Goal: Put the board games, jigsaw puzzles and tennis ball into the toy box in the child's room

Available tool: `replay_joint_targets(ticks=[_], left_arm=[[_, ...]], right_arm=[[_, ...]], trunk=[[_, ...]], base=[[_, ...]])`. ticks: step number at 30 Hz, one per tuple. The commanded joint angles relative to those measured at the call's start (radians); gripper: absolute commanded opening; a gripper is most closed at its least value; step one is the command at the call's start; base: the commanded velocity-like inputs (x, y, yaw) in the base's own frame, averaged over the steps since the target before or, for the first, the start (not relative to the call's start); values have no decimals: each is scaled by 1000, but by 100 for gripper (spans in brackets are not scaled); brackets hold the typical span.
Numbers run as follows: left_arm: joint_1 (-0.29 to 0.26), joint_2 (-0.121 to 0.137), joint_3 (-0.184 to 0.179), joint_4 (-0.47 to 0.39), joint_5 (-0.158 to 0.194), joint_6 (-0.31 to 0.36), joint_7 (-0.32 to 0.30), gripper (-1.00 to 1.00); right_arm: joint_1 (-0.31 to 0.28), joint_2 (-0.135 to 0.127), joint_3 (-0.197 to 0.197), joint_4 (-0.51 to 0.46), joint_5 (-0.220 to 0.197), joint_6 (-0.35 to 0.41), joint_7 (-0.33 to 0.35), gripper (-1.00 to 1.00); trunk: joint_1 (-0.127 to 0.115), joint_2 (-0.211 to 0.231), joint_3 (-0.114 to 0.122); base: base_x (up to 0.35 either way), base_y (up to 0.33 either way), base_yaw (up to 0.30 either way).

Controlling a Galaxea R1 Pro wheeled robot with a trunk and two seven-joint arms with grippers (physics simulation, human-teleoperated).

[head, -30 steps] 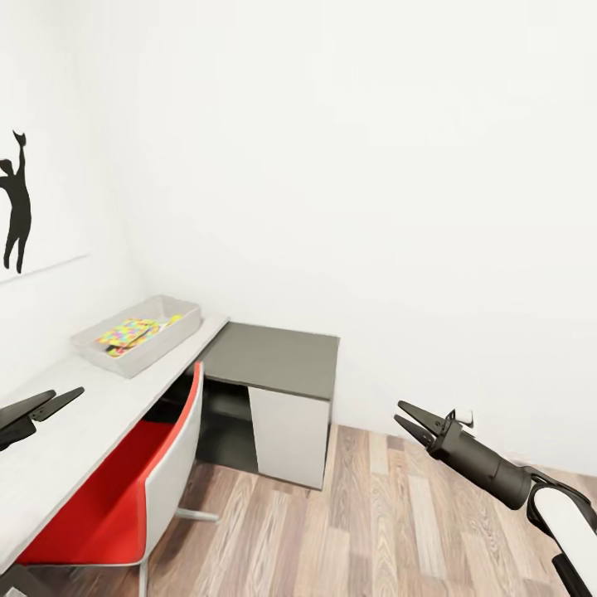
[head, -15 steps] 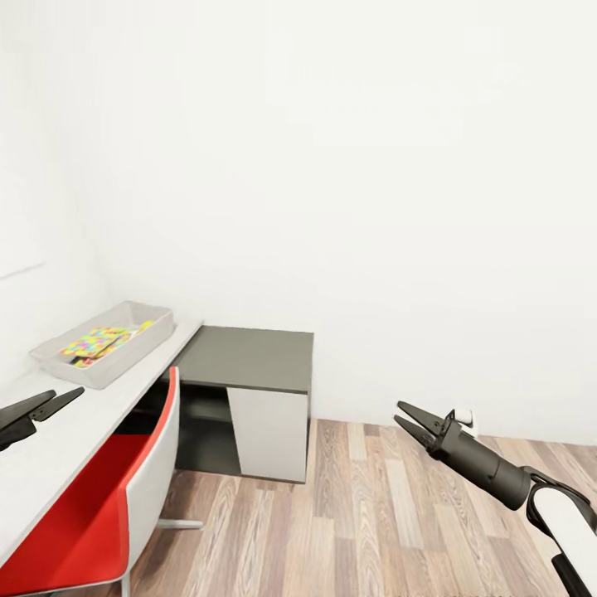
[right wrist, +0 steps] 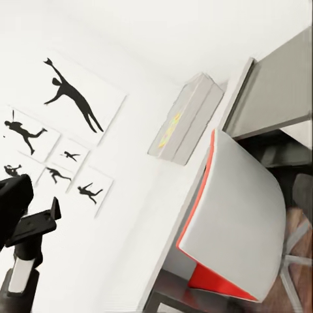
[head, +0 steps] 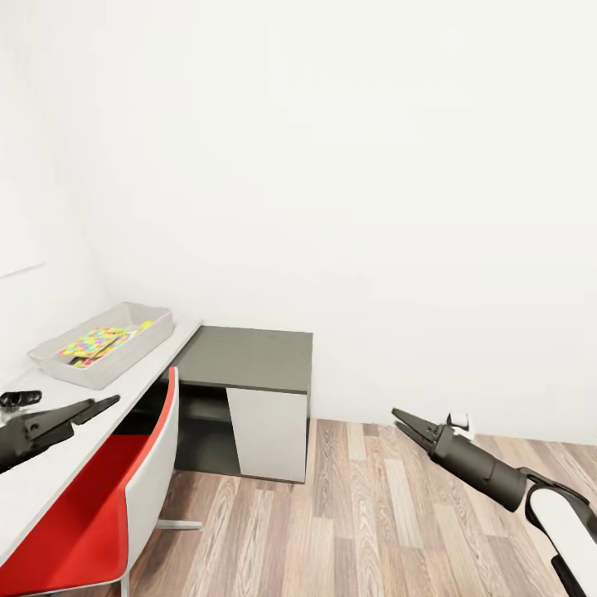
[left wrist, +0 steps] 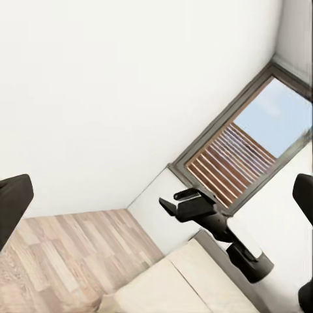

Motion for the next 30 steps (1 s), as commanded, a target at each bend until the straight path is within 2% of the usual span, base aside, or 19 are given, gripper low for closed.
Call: replay_joint_targets(ticks=[1,3,4,8,9,12,13,15,16,17,20,22,23,24,25,26,28,29,30], left_arm=[[-2,-9,-42,0,-2,10,-4,100],[-6,-25,-117,-1,-3,9,-4,100],[-7,-29,-135,-2,-3,9,-4,100],[-14,-64,-257,-2,-10,10,-4,100],[-14,-69,-271,-2,-11,10,-4,100],[-17,-106,-334,-2,-13,11,92,100],[-17,-112,-342,-2,-14,11,114,100],[-17,-141,-372,-1,-14,11,209,100],[-18,-150,-381,-1,-14,11,234,100],[-18,-176,-411,-1,-14,12,313,100],[-19,-207,-456,1,-16,12,432,100],[-19,-239,-501,16,-21,8,584,100],[-19,-249,-511,22,-22,3,627,100],[-19,-272,-534,41,-29,-17,717,100],[-19,-301,-556,72,-42,-45,814,100],[-19,-316,-567,91,-50,-60,864,100],[-20,-368,-606,198,-95,-114,1060,100],[-20,-378,-613,233,-108,-127,1104,100],[-20,-393,-623,309,-133,-160,1184,100]], right_arm=[[-1,0,-2,5,25,2,-1,100],[-2,0,-3,16,98,-16,-4,100],[-1,0,-3,23,133,-24,-5,100],[-3,2,-4,55,194,-38,-6,100],[-4,2,-4,64,199,-39,-6,100],[-10,2,-7,118,214,-42,-7,100],[-11,2,-8,125,215,-42,-7,100],[-15,1,-11,148,219,-43,-15,100],[-16,1,-11,152,219,-44,-20,100],[-17,1,-12,159,221,-44,-45,100],[-19,2,-13,169,235,-49,-112,100],[-27,2,-11,178,267,-69,-208,100],[-30,2,-9,179,277,-73,-236,100],[-38,3,-7,182,294,-78,-292,100],[-46,6,-5,189,309,-82,-352,100],[-51,9,-5,196,316,-83,-382,100],[-72,24,-3,251,332,-79,-487,100],[-78,29,-2,267,336,-78,-509,100],[-89,42,1,300,341,-75,-549,100]], trunk=[[1,-2,-2],[1,-2,-2],[1,-2,-2],[1,-2,-2],[1,-2,-2],[1,-2,-2],[1,-2,-2],[1,-2,-2],[1,-2,-2],[1,-2,-2],[1,-2,-2],[1,-2,-2],[1,-2,-2],[1,-2,-2],[1,-2,-2],[1,-2,-2],[1,-2,-2],[1,-2,-2],[1,-2,-2]], base=[[0,0,0],[0,0,0],[0,0,0],[0,0,0],[0,0,0],[0,0,0],[0,0,0],[0,0,0],[0,0,0],[0,0,0],[0,0,0],[0,0,0],[0,0,0],[0,0,0],[0,0,0],[0,0,0],[0,0,0],[0,0,0],[0,0,0]])
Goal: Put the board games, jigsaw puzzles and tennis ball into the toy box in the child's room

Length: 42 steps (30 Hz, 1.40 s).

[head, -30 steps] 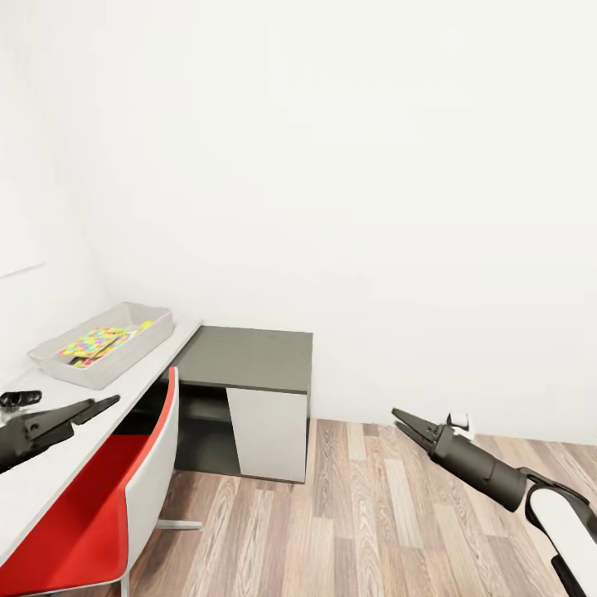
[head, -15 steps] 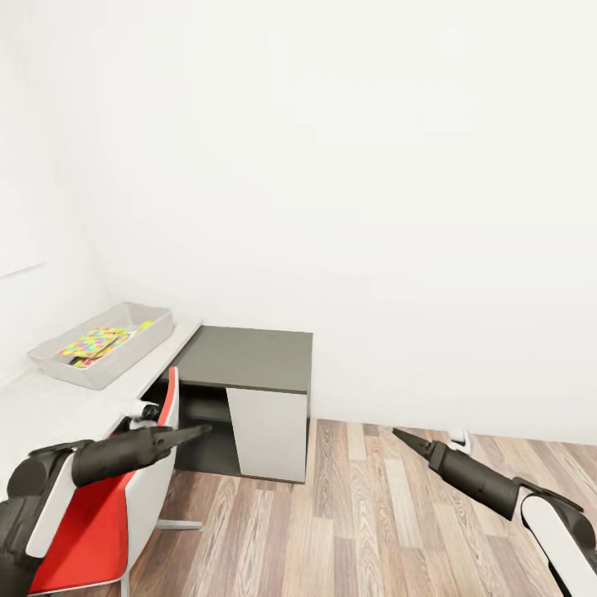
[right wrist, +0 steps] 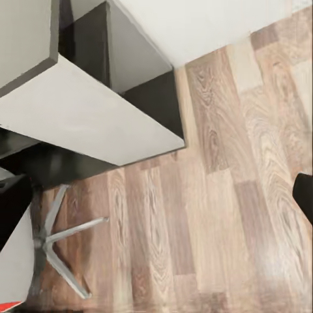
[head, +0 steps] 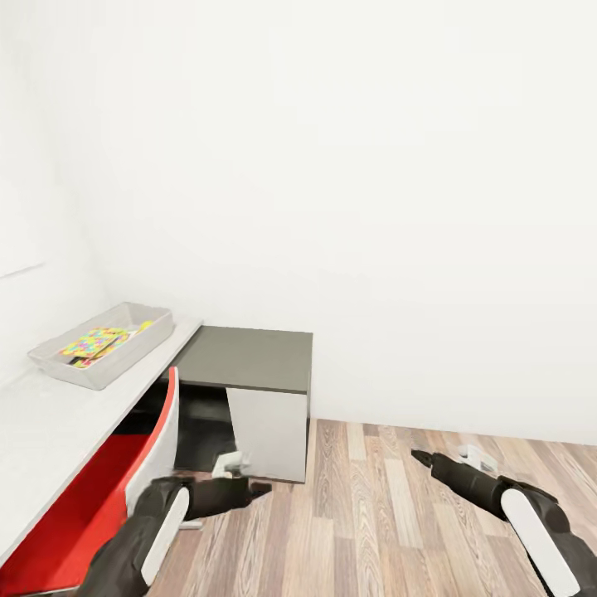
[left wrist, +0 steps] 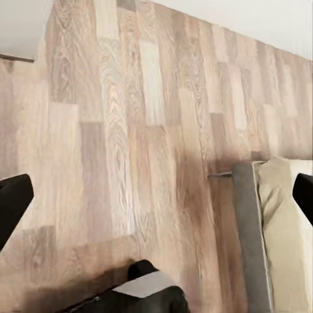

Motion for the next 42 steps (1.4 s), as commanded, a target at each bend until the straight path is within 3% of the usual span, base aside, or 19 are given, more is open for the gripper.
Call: replay_joint_targets(ticks=[1,2,5,7,8,10,11,14,17,21,26,33,42], left_arm=[[-1,-11,-9,86,-17,-39,64,100],[-1,-18,-17,171,-31,-92,114,100],[-1,-25,-42,366,-53,-209,185,100],[-1,-28,-77,585,-75,-352,245,100],[-1,-29,-86,639,-79,-392,259,100],[-1,-30,-111,838,-89,-569,312,100],[-1,-30,-114,882,-90,-612,325,100],[7,-24,-124,1066,-89,-813,383,100],[45,-8,-125,1120,-88,-884,403,100],[117,16,-126,1140,-89,-920,411,100],[158,26,-128,1152,-90,-929,419,100],[179,27,-131,1155,-90,-933,505,100],[227,27,-132,1155,-90,-936,536,100]], right_arm=[[-9,15,10,42,1,7,-38,100],[-14,30,32,95,12,8,-66,100],[-19,50,98,219,52,2,-104,100],[-20,70,174,350,105,-23,-120,100],[-19,79,192,385,116,-38,-123,100],[-15,136,258,560,152,-139,-128,100],[-14,154,273,610,159,-173,-129,100],[-12,239,370,908,193,-370,-131,100],[-8,268,437,1093,206,-481,-132,100],[-4,278,467,1210,209,-540,-131,100],[72,280,474,1242,212,-607,-131,100],[153,262,478,1246,214,-735,-131,100],[185,259,482,1246,215,-791,-133,100]], trunk=[[1,-3,-2],[1,-3,-2],[1,-3,-2],[1,-3,-2],[1,-3,-2],[1,-3,-2],[1,-3,-2],[1,-3,-2],[1,-3,-2],[1,-3,-2],[1,-3,-2],[1,-3,-2],[1,-3,-2]], base=[[0,0,0],[0,0,0],[0,0,0],[0,0,0],[0,0,0],[0,0,0],[0,0,0],[0,0,0],[0,0,0],[0,0,0],[0,0,0],[0,0,0],[0,0,0]])
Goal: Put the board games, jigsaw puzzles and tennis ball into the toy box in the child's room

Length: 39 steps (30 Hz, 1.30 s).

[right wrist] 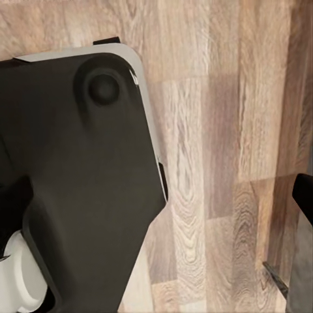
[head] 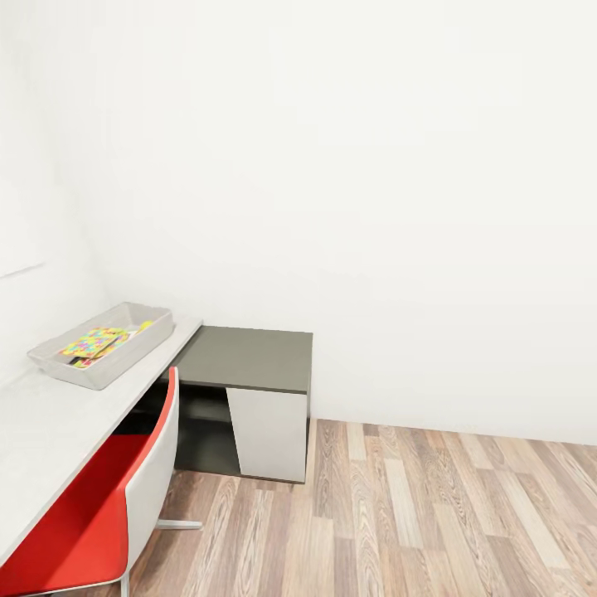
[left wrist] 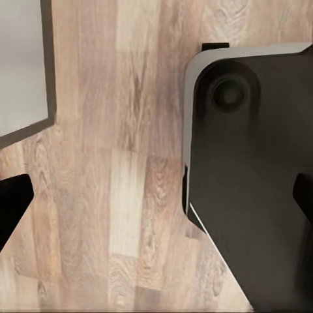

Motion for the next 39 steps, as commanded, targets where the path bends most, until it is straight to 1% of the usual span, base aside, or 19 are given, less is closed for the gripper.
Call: replay_joint_targets(ticks=[1,5,10,19,29,39], left_arm=[[5,-1,-9,3,10,-7,2,100],[23,0,-7,3,11,-19,2,100],[27,0,-7,-1,9,-22,0,100],[28,-9,0,-9,9,-26,-1,100],[28,-6,-2,-9,7,-26,-1,100],[28,-10,1,-10,7,-26,-1,100]], right_arm=[[0,-1,9,-1,-9,-3,-3,100],[1,-2,8,-1,-12,-5,-3,100],[1,-1,8,-1,-12,-5,-3,100],[1,12,3,-2,-13,-9,-2,100],[1,2,3,-2,-11,-9,-2,100],[1,8,3,-2,-11,-9,-2,100]], trunk=[[1,-2,-2],[1,-2,-2],[1,-2,-2],[1,-2,-2],[1,-2,-2],[1,-2,-2]], base=[[0,0,0],[0,0,0],[0,0,0],[0,0,0],[0,0,0],[0,0,0]])
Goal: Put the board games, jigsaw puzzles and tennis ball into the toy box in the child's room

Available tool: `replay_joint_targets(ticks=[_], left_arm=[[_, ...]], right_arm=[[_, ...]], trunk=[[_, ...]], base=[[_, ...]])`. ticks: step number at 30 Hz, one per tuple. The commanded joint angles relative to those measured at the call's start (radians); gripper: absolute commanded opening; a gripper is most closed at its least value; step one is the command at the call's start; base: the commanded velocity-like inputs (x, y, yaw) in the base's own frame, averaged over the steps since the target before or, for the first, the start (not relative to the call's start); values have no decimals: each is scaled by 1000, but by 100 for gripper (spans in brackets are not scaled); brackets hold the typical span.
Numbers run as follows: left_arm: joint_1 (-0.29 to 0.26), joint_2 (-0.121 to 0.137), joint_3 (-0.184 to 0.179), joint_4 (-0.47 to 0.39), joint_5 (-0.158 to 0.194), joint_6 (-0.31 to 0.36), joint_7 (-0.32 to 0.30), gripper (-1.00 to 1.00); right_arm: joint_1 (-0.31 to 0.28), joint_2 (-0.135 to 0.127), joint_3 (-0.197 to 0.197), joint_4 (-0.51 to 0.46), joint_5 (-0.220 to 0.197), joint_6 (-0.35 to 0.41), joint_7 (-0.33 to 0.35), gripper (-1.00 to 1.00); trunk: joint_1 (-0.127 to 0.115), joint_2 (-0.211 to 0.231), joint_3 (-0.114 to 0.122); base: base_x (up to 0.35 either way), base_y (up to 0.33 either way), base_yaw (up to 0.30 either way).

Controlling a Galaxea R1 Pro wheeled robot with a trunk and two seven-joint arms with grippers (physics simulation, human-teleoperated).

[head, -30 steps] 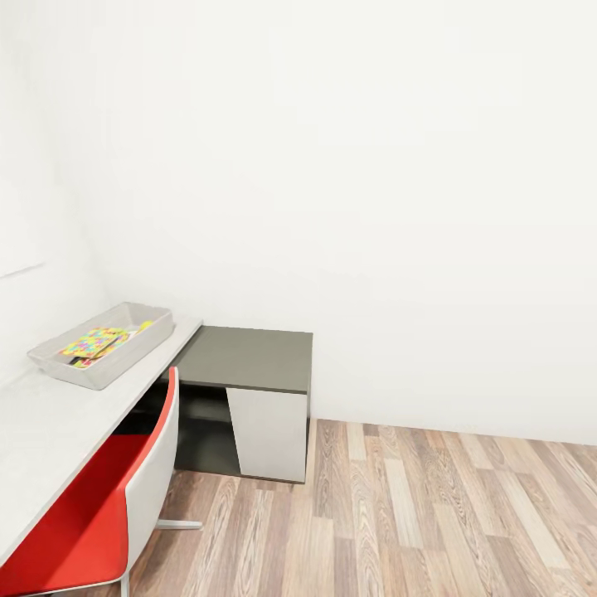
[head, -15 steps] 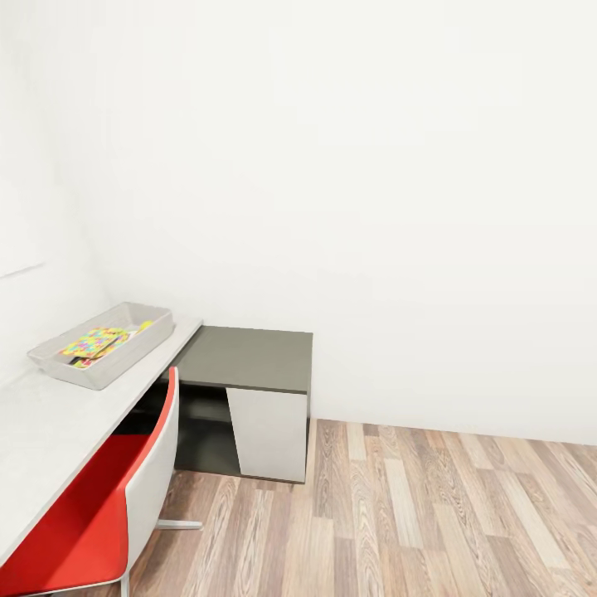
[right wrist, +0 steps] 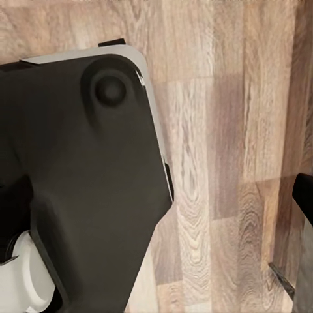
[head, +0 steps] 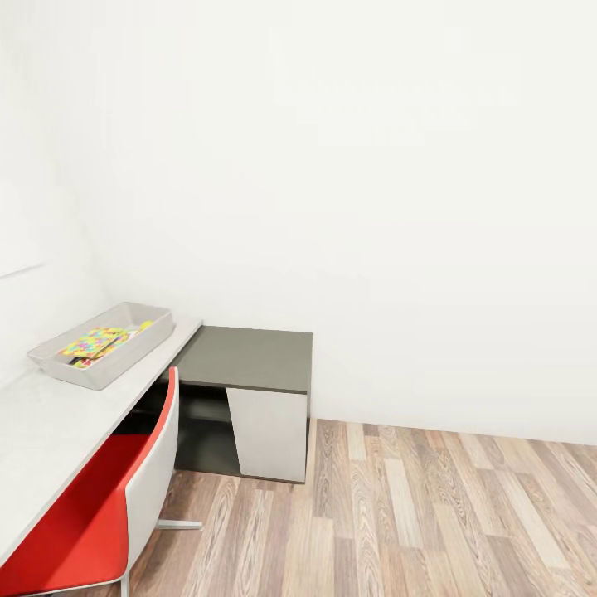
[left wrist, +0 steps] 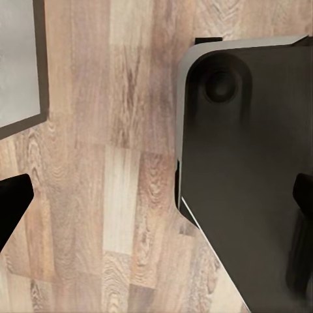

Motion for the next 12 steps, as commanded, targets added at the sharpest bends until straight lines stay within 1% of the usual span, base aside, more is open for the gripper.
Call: replay_joint_targets(ticks=[1,12], left_arm=[[-1,0,-9,2,10,-4,1,100],[-1,2,-11,2,10,-4,1,100]], right_arm=[[0,-1,9,-1,-9,-2,-3,100],[0,-5,9,-1,-9,-2,-3,100]], trunk=[[1,-2,-2],[1,-2,-2]], base=[[0,0,0],[0,0,0]])
